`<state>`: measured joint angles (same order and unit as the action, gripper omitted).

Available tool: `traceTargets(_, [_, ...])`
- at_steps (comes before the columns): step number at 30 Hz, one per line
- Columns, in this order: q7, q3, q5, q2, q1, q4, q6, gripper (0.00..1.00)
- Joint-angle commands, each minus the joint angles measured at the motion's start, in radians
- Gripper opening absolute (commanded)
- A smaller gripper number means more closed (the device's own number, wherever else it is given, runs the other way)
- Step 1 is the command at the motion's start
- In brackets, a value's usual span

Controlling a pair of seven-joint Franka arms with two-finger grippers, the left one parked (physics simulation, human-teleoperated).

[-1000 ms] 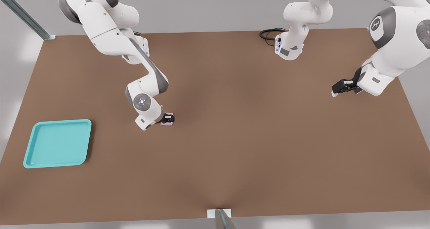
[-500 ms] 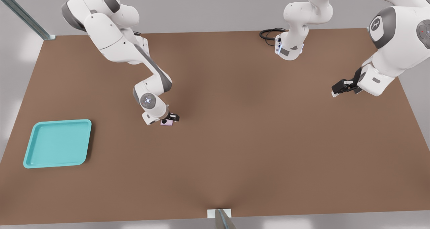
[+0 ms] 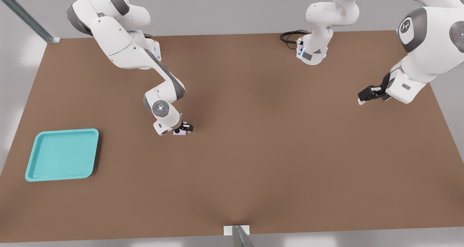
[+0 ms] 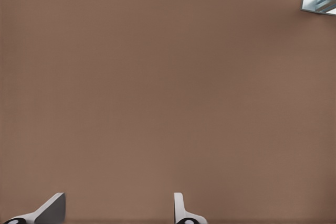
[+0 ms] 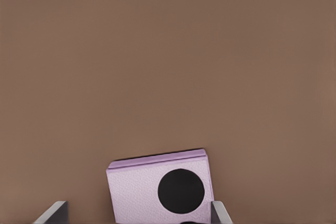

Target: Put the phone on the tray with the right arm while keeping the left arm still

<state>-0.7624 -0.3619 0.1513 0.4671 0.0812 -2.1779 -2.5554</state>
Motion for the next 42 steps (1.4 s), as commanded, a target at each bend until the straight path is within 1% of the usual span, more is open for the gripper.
traceTargets(1, [0.097, 0.0, 0.007, -0.01, -0.008, -0.006, 0.003, 1.0])
traceTargets(9, [0.115, -0.022, 0.007, 0.001, -0.011, -0.016, 0.001, 1.0])
traceTargets(21, [0.126, -0.02, 0.022, 0.044, -0.009, -0.016, -0.042, 1.0])
traceTargets(32, [0.129, -0.019, 0.022, 0.028, -0.011, -0.014, -0.029, 1.0])
traceTargets(34, [0.158, -0.017, 0.021, 0.019, -0.021, -0.016, -0.029, 1.0])
traceTargets(42, [0.146, -0.014, 0.021, 0.027, -0.023, -0.028, -0.026, 1.0])
